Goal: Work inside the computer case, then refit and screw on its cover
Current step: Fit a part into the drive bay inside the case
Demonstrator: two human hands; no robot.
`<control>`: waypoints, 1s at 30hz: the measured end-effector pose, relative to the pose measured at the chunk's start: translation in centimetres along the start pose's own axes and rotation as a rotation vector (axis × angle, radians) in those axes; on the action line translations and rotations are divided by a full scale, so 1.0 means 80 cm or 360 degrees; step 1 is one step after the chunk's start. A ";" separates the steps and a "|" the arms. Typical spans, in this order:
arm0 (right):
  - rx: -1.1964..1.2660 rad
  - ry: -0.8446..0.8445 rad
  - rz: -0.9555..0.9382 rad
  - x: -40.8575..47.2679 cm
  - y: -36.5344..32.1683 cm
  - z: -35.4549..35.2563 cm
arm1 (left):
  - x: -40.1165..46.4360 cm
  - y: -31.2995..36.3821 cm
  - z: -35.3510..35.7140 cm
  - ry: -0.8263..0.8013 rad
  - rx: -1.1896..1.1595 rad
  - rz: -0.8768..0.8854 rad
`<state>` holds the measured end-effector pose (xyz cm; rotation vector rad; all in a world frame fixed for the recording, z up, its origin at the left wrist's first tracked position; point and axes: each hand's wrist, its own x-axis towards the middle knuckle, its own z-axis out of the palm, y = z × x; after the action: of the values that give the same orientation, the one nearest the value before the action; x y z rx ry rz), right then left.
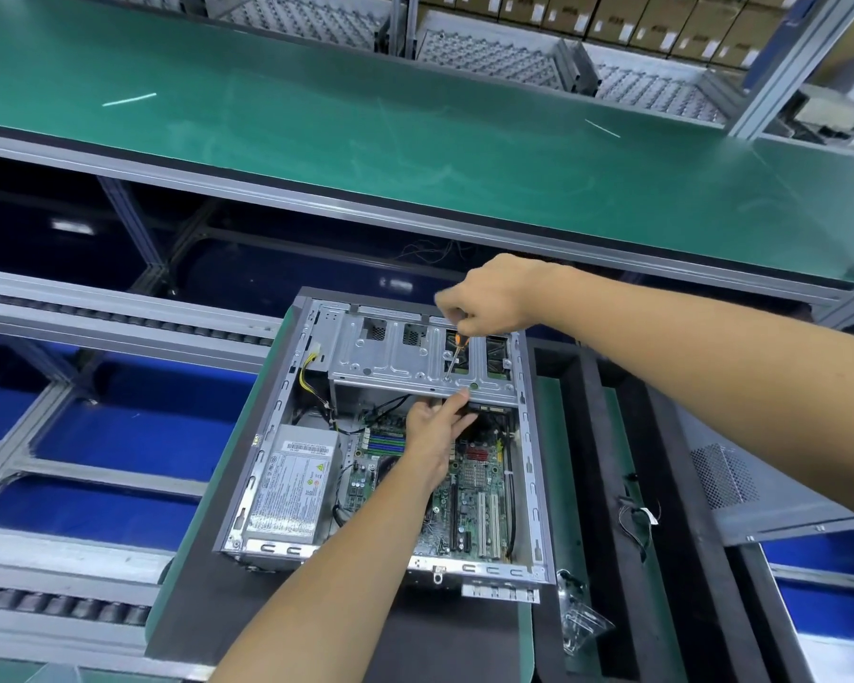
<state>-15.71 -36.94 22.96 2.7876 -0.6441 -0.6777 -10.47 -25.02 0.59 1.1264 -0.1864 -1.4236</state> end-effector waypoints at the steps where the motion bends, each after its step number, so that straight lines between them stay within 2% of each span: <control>1: 0.0021 -0.0016 -0.0005 -0.001 -0.001 0.000 | 0.000 0.000 0.000 -0.0003 -0.0009 0.0001; 6: 0.0016 -0.0052 -0.0075 -0.001 -0.004 -0.011 | 0.000 -0.002 0.000 -0.0013 -0.0033 0.0006; 12: 0.0098 -0.0015 0.0128 0.010 -0.004 -0.008 | -0.001 0.000 0.001 -0.0005 -0.0042 -0.0005; 16: 0.0203 -0.0101 0.0049 0.008 0.000 -0.008 | -0.002 0.000 0.001 -0.0037 -0.0070 -0.0033; 30: 0.0242 0.0019 -0.0072 0.014 0.008 -0.003 | -0.006 -0.001 -0.001 -0.0019 -0.0120 -0.0081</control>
<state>-14.94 -37.96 22.92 2.9512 -0.6585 -0.6460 -10.60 -24.58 0.73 1.0678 -0.1121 -1.4710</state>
